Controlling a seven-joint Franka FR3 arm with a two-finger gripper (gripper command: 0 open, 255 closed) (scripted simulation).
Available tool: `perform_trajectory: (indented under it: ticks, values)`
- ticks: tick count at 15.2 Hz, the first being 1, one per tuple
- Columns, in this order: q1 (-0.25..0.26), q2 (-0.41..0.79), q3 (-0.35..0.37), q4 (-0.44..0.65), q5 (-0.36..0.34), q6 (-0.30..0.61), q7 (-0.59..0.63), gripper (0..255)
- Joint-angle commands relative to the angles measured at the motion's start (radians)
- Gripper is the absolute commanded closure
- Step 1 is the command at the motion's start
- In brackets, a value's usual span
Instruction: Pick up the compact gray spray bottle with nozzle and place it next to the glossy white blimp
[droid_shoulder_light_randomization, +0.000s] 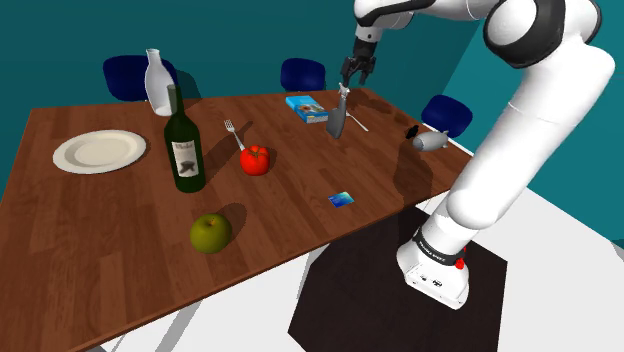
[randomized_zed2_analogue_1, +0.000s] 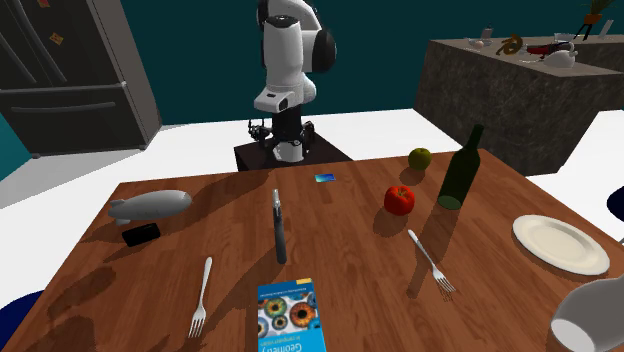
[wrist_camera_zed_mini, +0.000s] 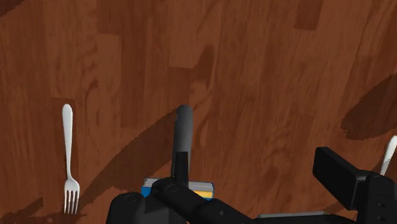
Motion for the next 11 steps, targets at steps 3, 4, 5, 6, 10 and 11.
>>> perform_trajectory:
  ticks: [3,4,5,6,10,11]
  values:
    - [-0.044,0.163,-0.020,0.157,0.073,0.003,-0.056,0]
    - [-0.058,0.204,-0.022,0.200,0.091,-0.001,-0.067,0]
    - [-0.073,0.245,-0.022,0.246,0.108,-0.007,-0.077,0]
    - [-0.088,0.287,-0.023,0.294,0.126,-0.014,-0.087,0]
    - [-0.091,0.300,-0.019,0.271,0.132,0.022,-0.090,0]
    - [-0.091,0.304,-0.018,0.262,0.133,0.034,-0.092,0]
